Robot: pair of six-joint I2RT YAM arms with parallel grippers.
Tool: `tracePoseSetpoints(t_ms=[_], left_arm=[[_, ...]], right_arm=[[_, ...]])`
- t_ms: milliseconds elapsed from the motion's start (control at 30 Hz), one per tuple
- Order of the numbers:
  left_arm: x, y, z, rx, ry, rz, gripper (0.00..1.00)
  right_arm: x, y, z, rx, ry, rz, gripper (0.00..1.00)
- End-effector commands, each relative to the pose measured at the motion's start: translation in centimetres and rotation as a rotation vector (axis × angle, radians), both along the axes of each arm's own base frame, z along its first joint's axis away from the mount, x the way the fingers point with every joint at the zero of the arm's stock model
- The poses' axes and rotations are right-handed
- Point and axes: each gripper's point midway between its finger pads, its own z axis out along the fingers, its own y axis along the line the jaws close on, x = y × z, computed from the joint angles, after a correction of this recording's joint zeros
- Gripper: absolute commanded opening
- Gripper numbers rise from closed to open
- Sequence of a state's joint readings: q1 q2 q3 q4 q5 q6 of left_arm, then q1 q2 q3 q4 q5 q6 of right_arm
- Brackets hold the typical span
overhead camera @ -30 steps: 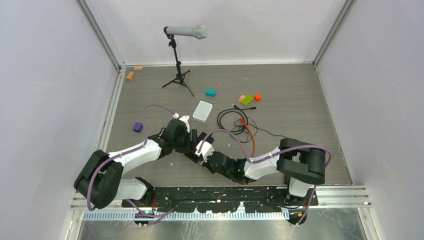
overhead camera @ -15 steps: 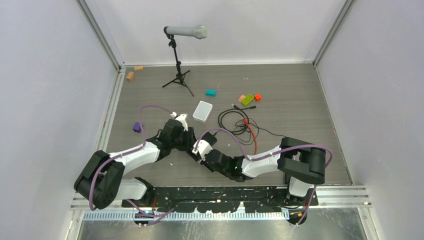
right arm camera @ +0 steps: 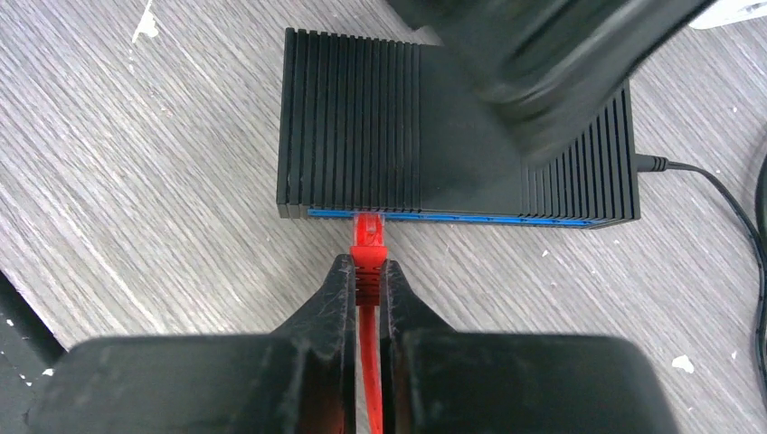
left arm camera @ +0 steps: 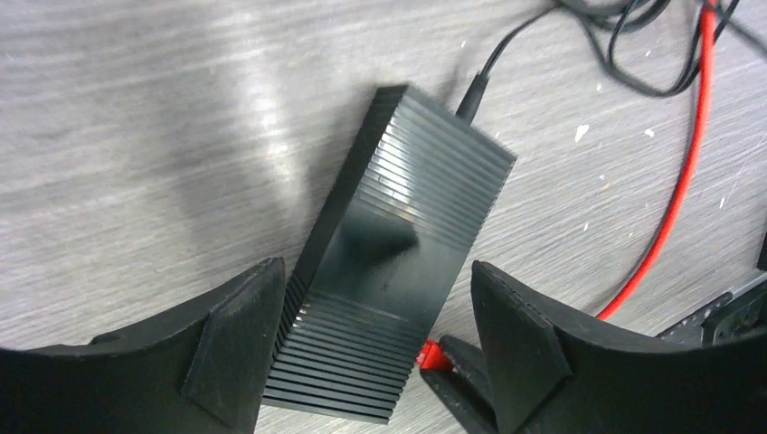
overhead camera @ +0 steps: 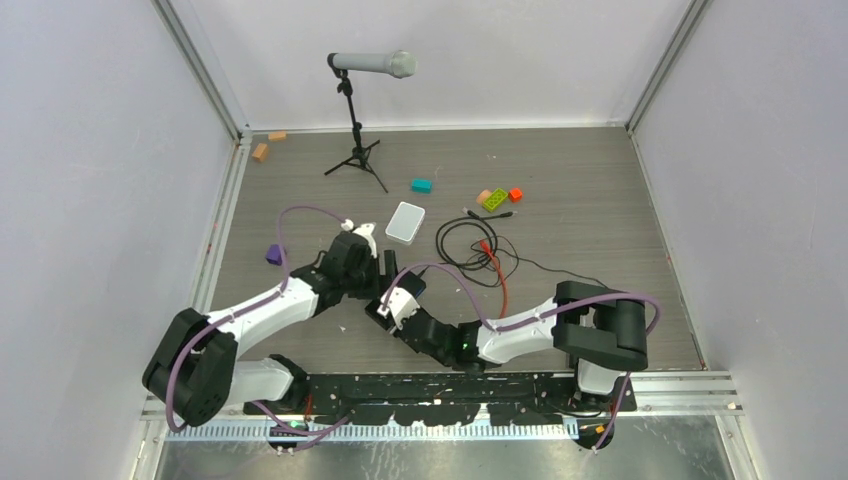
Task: Insert the plug into the switch port
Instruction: Insert the connector into the switch port.
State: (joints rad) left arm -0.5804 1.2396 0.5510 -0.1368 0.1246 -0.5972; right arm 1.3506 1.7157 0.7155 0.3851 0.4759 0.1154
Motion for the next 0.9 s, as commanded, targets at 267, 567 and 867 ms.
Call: tracePoseSetpoints(t_ms=[267,567,867], left_arm=[[2.4,4.1,7.6,0.090,-0.229,0.168,0.90],[0.2,6.5,8.1,0.101,-0.288,0.190,0.90],[-0.8,7.0,6.8,0.074,-0.344,0.169,0.87]], right_arm=[[-0.6,2.2,4.3,0.165,-0.025,-0.163,0.39],[2.3,-4.6,8.1,0.194,0.064,-0.357,0.49],[9.1,-17.8,7.5,0.236,0.199,-0.649,0.48]])
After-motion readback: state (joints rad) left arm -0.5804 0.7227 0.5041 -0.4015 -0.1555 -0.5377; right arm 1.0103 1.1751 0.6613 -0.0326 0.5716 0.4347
